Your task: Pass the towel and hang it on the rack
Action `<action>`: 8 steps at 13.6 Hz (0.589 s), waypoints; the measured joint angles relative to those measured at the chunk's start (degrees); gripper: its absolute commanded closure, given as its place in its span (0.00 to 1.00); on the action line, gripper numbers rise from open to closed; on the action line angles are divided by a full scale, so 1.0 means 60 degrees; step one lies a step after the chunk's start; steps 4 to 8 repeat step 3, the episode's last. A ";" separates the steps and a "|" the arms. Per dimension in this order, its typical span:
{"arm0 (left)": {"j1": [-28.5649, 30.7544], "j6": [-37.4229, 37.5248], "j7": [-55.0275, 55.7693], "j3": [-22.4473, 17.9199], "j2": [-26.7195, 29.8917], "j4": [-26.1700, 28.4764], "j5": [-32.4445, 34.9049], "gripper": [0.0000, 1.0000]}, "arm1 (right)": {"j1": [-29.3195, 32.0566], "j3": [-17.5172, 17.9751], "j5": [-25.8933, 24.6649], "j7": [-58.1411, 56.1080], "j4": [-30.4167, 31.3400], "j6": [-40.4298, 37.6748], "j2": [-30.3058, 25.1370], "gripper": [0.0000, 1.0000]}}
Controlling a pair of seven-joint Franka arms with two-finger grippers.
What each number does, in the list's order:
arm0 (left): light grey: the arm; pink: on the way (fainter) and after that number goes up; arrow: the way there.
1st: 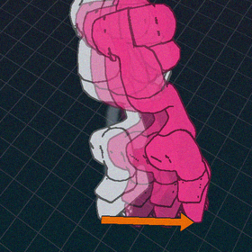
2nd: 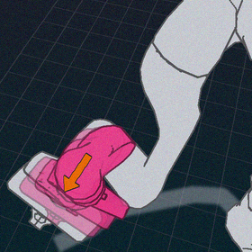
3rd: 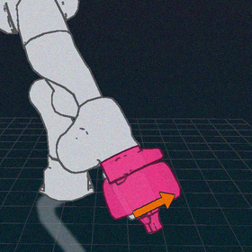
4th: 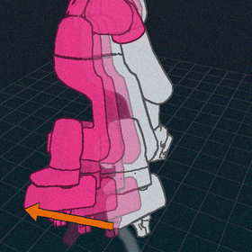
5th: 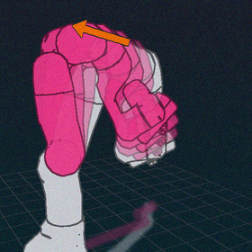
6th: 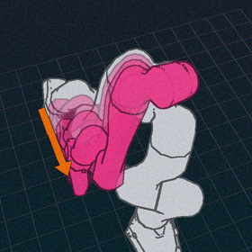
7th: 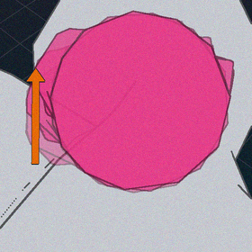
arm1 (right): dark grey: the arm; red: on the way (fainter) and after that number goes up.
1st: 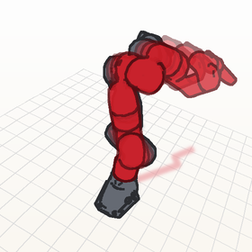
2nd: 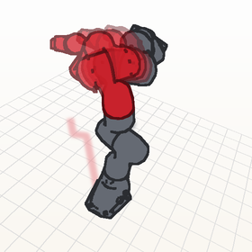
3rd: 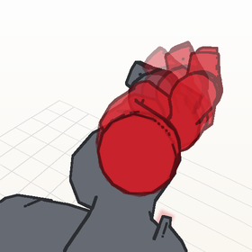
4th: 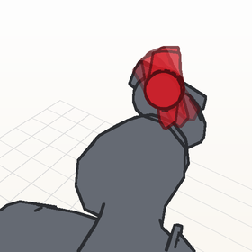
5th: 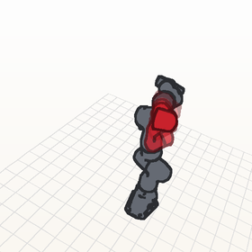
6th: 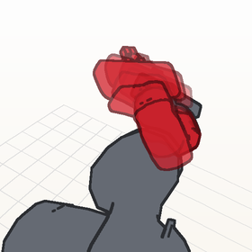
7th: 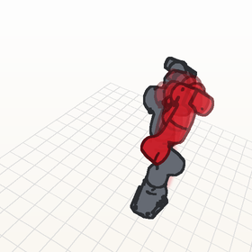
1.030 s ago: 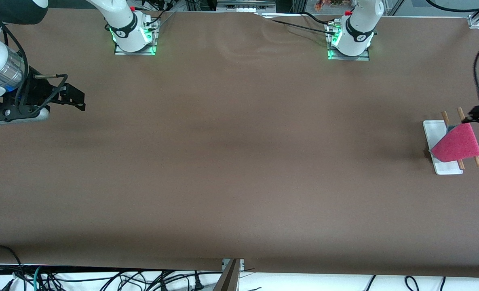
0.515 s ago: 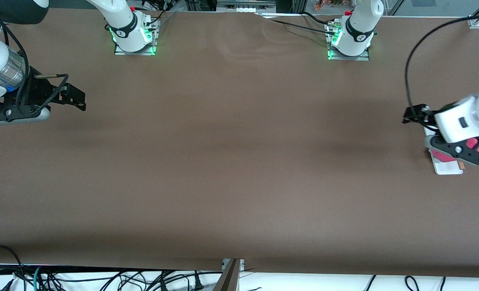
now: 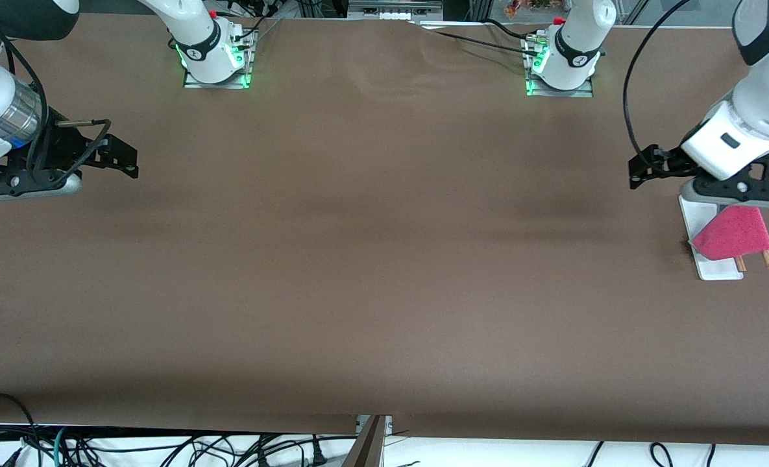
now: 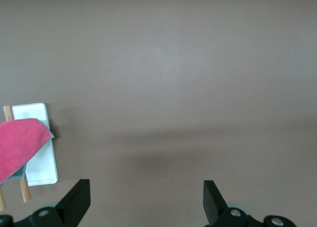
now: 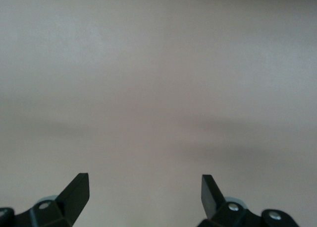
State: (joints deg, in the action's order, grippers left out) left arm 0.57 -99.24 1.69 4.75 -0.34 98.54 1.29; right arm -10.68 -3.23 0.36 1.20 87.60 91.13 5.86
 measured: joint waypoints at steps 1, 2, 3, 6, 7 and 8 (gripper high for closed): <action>0.0020 -0.0079 0.0000 -0.0070 0.0083 0.0152 -0.0004 0.00 | 0.0000 0.0000 0.0000 0.0000 -0.0001 0.0000 0.0010 0.00; 0.0026 -0.0124 0.0001 -0.0077 0.0096 0.0201 -0.0006 0.00 | 0.0000 0.0000 0.0000 0.0000 0.0000 0.0001 0.0017 0.00; 0.0023 -0.0144 0.0004 -0.0065 0.0096 0.0227 -0.0008 0.00 | 0.0000 0.0000 0.0000 -0.0001 0.0000 0.0001 0.0024 0.00; 0.0023 -0.0144 0.0004 -0.0065 0.0096 0.0227 -0.0008 0.00 | 0.0000 0.0000 0.0000 -0.0001 0.0000 0.0001 0.0024 0.00; 0.0023 -0.0144 0.0004 -0.0065 0.0096 0.0227 -0.0008 0.00 | 0.0000 0.0000 0.0000 -0.0001 0.0000 0.0001 0.0024 0.00; 0.0023 -0.0144 0.0004 -0.0065 0.0096 0.0227 -0.0008 0.00 | 0.0000 0.0000 0.0000 -0.0001 0.0000 0.0001 0.0024 0.00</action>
